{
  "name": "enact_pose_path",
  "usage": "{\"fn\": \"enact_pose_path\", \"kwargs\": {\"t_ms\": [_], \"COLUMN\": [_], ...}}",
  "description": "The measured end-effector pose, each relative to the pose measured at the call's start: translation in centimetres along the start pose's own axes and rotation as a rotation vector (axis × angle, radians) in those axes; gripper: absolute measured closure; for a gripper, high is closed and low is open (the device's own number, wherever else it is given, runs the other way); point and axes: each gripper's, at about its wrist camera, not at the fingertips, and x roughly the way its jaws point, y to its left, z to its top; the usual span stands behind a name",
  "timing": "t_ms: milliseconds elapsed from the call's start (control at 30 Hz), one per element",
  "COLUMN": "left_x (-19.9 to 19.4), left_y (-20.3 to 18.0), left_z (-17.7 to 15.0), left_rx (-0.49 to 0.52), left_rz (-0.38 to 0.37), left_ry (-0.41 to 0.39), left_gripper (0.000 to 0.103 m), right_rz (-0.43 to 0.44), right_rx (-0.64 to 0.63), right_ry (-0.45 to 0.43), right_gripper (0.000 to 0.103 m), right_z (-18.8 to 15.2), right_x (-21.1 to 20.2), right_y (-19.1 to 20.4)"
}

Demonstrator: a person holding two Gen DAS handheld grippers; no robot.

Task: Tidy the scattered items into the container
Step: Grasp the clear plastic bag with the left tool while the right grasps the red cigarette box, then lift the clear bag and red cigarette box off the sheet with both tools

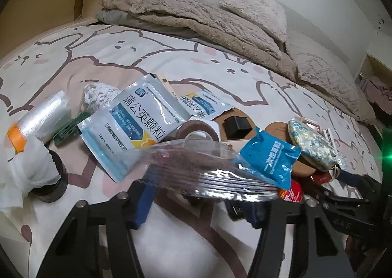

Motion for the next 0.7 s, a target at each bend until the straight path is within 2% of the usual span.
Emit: {"fn": "enact_pose_path", "kwargs": {"t_ms": [33, 67, 200, 700], "left_x": [-0.1, -0.2, -0.8, -4.3], "left_y": [0.0, 0.0, 0.2, 0.5], "left_z": [0.0, 0.0, 0.0, -1.2], "left_rx": [0.000, 0.000, -0.002, -0.042], "left_rz": [-0.004, -0.008, -0.019, -0.061], "left_ry": [-0.001, -0.003, -0.012, 0.005], "left_gripper": [0.050, 0.050, 0.053, 0.054], "right_rz": [0.015, 0.024, 0.011, 0.101], "right_rx": [-0.003, -0.007, -0.029, 0.013], "right_ry": [0.001, 0.000, -0.014, -0.007], "right_gripper": [0.040, 0.045, 0.045, 0.045], "right_z": [-0.1, -0.1, -0.8, -5.8], "right_x": [-0.1, -0.2, -0.9, -6.6], "right_y": [0.0, 0.1, 0.5, -0.8]}}
